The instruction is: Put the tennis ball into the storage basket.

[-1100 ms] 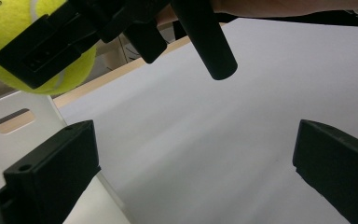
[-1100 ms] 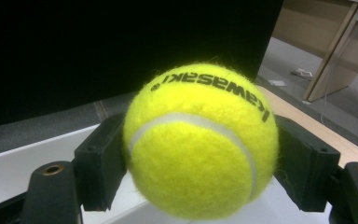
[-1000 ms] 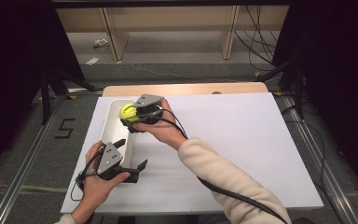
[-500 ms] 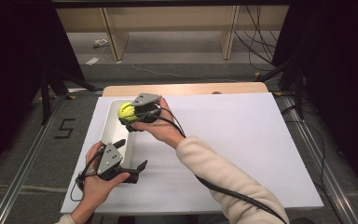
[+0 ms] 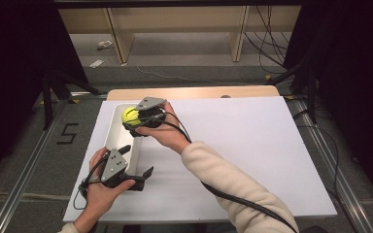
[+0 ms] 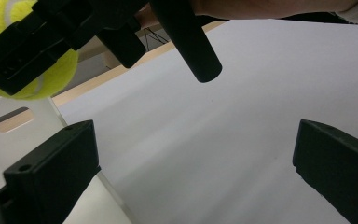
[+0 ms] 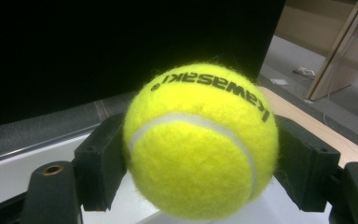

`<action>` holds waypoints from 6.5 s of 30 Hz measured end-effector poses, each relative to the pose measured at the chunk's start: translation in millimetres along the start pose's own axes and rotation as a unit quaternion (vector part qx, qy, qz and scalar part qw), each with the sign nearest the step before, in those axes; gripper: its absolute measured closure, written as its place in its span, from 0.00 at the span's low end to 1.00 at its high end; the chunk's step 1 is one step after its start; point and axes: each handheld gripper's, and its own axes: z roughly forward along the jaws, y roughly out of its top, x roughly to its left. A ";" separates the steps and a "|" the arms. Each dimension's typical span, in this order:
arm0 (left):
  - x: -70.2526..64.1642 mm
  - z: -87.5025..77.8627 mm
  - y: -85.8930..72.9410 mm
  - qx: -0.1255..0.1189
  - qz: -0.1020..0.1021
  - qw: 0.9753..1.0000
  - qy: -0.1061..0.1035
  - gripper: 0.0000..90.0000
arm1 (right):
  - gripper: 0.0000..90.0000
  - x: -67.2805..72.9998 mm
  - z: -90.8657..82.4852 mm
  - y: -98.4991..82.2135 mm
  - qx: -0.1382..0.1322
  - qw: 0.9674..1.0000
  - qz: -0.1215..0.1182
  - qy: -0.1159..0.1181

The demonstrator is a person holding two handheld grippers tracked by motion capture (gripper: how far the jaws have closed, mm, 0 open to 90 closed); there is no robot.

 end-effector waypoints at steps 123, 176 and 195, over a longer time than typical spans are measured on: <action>-0.5 -2.1 0.7 -0.004 -0.002 1.000 0.004 0.00 | 0.29 17.1 29.9 11.7 0.017 1.000 -0.012 0.023; -0.1 -3.9 0.2 -0.003 0.000 1.000 0.009 0.00 | 0.29 19.7 40.9 18.9 0.022 0.999 -0.012 0.041; 0.0 -4.5 0.2 -0.004 0.000 1.000 0.009 0.00 | 0.29 21.9 48.0 15.5 0.035 0.998 -0.007 0.050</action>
